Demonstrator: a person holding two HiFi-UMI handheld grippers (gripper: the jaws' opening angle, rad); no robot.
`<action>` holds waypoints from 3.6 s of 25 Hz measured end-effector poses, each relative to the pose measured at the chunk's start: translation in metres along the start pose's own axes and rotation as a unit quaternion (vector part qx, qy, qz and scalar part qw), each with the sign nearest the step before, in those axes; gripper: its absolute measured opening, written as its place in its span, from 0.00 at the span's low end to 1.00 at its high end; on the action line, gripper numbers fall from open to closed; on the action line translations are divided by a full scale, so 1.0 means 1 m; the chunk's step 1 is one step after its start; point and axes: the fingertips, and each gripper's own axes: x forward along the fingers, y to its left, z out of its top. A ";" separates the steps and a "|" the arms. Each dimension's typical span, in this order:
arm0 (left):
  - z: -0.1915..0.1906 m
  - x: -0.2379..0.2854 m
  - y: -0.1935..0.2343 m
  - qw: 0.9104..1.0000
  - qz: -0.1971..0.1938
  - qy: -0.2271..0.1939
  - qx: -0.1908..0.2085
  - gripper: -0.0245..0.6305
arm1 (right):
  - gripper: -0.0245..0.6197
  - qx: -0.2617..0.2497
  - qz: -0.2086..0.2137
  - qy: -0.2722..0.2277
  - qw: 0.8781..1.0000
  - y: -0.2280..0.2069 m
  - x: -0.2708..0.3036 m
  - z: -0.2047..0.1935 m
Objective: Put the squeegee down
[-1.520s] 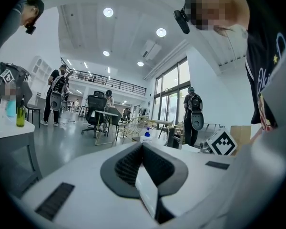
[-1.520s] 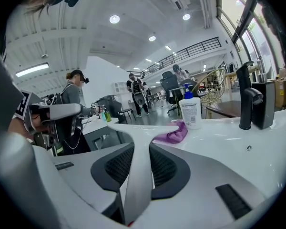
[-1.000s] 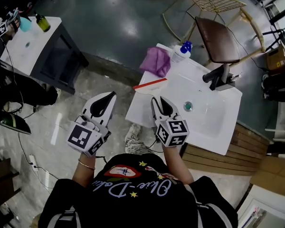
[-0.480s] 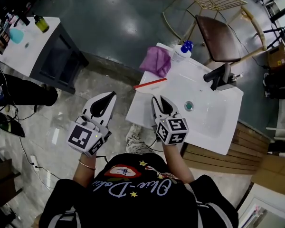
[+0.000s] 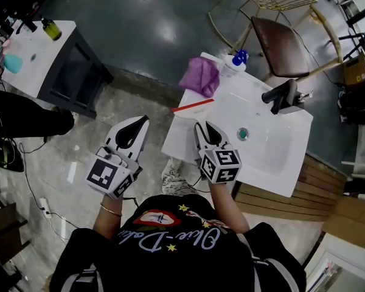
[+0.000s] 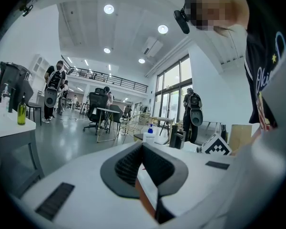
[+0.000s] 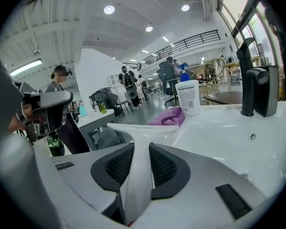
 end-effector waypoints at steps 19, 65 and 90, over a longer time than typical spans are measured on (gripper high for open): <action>-0.002 -0.002 0.002 1.000 0.006 0.001 -0.003 0.03 | 0.22 -0.006 -0.001 0.012 1.000 -0.001 0.006 -0.003; -0.005 -0.007 0.009 1.000 0.019 0.001 -0.006 0.03 | 0.22 -0.049 -0.016 0.050 0.997 0.000 0.020 -0.009; -0.004 -0.014 0.012 1.000 0.024 0.001 -0.007 0.03 | 0.29 -0.049 -0.008 0.066 0.997 0.005 0.024 -0.019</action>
